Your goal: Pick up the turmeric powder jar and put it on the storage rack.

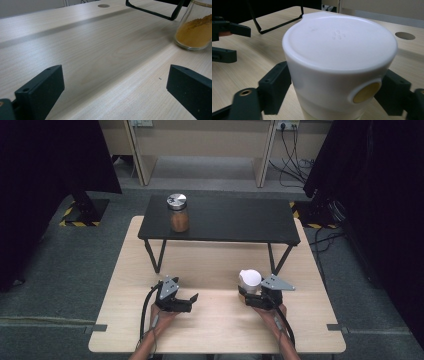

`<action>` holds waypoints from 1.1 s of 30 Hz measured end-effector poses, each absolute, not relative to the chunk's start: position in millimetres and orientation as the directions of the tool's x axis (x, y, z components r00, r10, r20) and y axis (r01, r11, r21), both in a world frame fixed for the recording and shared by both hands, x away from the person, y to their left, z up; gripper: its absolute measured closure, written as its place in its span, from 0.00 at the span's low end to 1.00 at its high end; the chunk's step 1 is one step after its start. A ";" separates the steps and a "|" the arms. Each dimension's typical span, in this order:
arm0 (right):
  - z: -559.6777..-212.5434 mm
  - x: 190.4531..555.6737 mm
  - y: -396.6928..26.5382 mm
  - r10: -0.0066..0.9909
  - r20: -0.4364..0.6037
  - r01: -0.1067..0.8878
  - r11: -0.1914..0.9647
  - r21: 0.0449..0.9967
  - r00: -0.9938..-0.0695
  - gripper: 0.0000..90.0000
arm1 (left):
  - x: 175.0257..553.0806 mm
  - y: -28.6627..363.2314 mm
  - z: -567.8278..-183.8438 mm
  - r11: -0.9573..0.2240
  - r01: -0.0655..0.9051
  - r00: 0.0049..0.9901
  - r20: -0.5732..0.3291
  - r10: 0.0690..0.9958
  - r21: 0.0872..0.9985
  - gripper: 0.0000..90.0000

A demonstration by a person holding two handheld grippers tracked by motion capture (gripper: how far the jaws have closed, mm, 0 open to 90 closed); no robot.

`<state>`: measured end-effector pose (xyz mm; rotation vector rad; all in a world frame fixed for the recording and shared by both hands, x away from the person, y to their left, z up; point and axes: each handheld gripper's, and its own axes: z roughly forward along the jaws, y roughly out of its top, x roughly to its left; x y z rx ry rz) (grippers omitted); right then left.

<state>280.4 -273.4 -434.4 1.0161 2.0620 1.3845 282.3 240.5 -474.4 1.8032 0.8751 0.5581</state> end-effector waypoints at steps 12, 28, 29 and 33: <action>-435.3 276.8 -270.4 0.790 -0.001 0.306 0.239 0.921 -0.613 0.33 | 282.2 240.1 -474.2 -0.226 0.309 0.629 -0.020 0.777 0.924 0.01; -420.3 269.5 -265.3 0.786 -0.007 0.283 0.231 0.931 -0.618 0.34 | 282.4 240.3 -474.3 -0.224 0.310 0.628 -0.023 0.778 0.924 0.01; -417.6 269.3 -265.3 0.784 -0.004 0.282 0.228 0.932 -0.620 0.34 | 282.4 240.3 -474.3 -0.223 0.310 0.628 -0.023 0.778 0.924 0.01; -403.6 270.5 -263.8 0.771 -0.006 0.280 0.238 0.930 -0.637 0.34 | 282.3 240.2 -474.1 -0.225 0.310 0.628 -0.021 0.778 0.924 0.01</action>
